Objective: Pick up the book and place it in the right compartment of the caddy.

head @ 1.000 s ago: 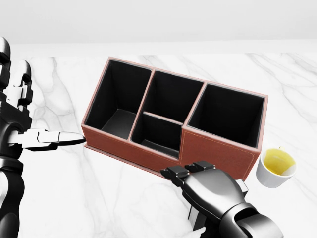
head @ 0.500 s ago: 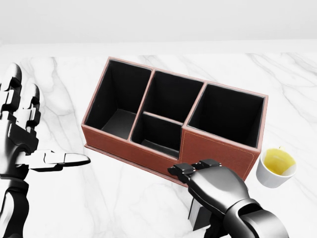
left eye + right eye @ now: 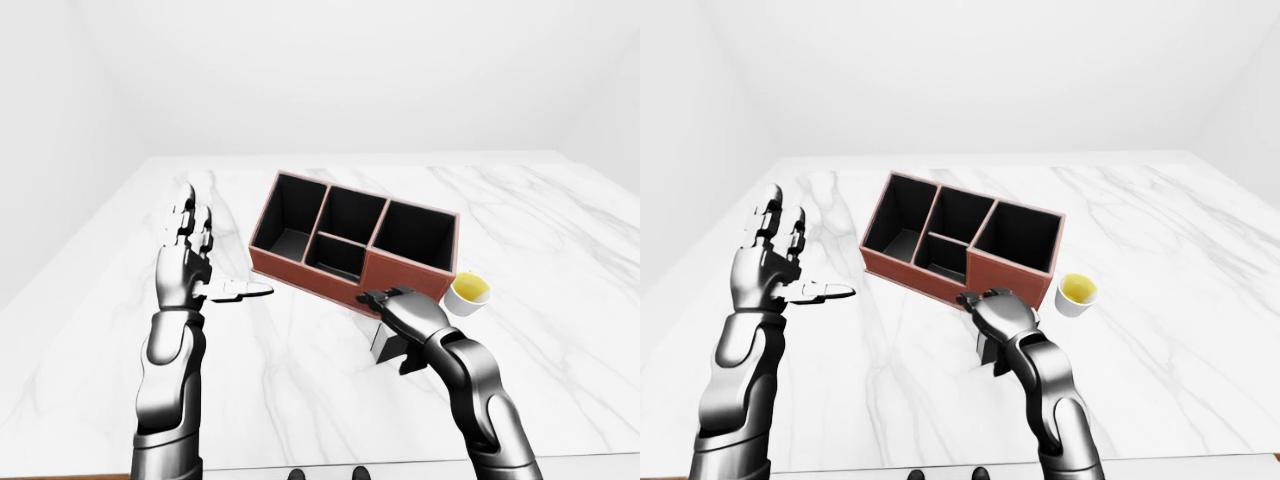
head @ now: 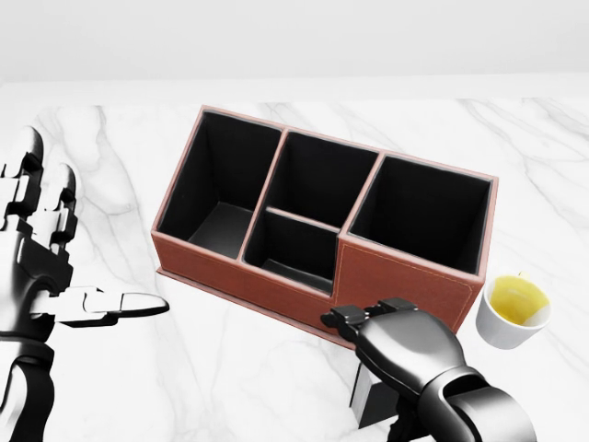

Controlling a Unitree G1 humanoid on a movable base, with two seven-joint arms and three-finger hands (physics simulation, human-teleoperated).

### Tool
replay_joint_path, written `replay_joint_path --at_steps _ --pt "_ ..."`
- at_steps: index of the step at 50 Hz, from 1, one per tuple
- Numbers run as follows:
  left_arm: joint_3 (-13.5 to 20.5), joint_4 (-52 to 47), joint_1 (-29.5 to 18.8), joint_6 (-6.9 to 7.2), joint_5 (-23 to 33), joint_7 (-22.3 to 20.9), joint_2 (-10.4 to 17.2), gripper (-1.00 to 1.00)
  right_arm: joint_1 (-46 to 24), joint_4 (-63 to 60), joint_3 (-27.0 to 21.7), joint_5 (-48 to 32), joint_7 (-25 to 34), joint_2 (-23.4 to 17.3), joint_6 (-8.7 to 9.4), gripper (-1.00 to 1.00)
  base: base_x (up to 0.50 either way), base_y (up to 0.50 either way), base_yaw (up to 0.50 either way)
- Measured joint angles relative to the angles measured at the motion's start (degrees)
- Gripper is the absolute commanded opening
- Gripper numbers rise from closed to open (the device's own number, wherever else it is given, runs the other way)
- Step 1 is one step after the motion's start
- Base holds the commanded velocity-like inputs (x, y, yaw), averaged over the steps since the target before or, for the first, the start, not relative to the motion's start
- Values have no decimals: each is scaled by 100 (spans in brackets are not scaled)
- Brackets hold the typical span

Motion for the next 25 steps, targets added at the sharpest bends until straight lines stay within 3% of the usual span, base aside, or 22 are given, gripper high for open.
replay_joint_path --at_steps 25 --pt "-45 29 49 0 76 -10 -40 100 -119 533 -8 -240 0 -71 0 58 0 0 0"
